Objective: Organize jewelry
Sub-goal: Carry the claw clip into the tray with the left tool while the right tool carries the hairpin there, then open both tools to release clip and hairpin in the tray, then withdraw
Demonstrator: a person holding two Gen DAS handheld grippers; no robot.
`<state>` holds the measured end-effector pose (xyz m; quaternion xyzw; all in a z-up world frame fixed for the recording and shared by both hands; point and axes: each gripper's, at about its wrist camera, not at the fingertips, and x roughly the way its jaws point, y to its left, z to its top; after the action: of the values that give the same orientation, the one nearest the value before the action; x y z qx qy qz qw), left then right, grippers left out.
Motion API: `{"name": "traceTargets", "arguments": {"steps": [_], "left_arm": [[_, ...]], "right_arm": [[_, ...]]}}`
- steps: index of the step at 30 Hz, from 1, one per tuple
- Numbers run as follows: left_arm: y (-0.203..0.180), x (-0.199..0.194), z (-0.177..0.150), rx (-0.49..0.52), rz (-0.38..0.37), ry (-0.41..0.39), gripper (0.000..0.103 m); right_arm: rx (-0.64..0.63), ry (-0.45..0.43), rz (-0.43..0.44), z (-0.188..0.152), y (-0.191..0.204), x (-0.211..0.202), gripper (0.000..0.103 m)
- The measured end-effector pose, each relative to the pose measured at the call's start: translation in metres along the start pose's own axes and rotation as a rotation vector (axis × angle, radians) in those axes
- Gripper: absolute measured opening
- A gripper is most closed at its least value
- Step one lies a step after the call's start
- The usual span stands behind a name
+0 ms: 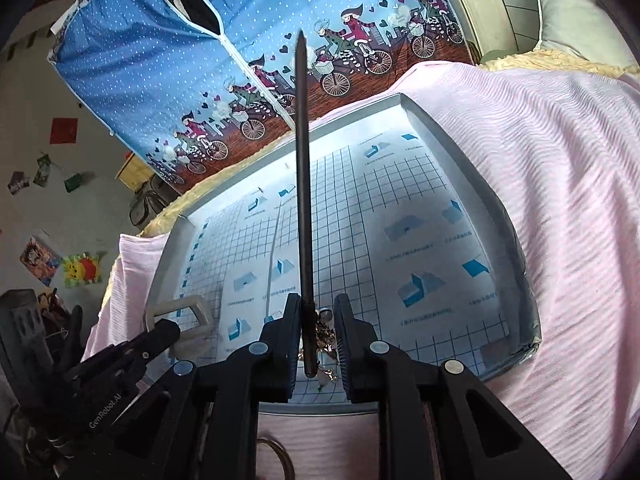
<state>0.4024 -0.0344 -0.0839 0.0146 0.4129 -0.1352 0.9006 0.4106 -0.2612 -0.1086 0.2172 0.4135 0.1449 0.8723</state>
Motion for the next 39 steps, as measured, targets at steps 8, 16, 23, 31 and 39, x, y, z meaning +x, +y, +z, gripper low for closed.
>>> {"name": "traceTargets", "arguments": {"steps": [8, 16, 23, 31, 39], "left_arm": [[0.006, -0.006, 0.003, -0.032, 0.033, 0.006, 0.045], [0.028, -0.067, 0.000, -0.178, -0.019, -0.116, 0.099], [0.028, -0.164, -0.013, -0.214, -0.036, -0.358, 0.102], [0.003, -0.242, -0.061, -0.142, -0.008, -0.405, 0.102], [-0.022, -0.268, -0.130, -0.147, 0.038, -0.334, 0.102]], "right_arm": [[-0.054, -0.013, -0.045, -0.001, 0.004, -0.009, 0.044], [-0.153, -0.113, -0.113, -0.009, 0.018, -0.057, 0.087], [-0.260, -0.298, -0.112, -0.032, 0.047, -0.131, 0.103], [-0.367, -0.442, -0.145, -0.096, 0.070, -0.205, 0.103], [-0.342, -0.451, -0.139, -0.159, 0.079, -0.246, 0.103]]}}
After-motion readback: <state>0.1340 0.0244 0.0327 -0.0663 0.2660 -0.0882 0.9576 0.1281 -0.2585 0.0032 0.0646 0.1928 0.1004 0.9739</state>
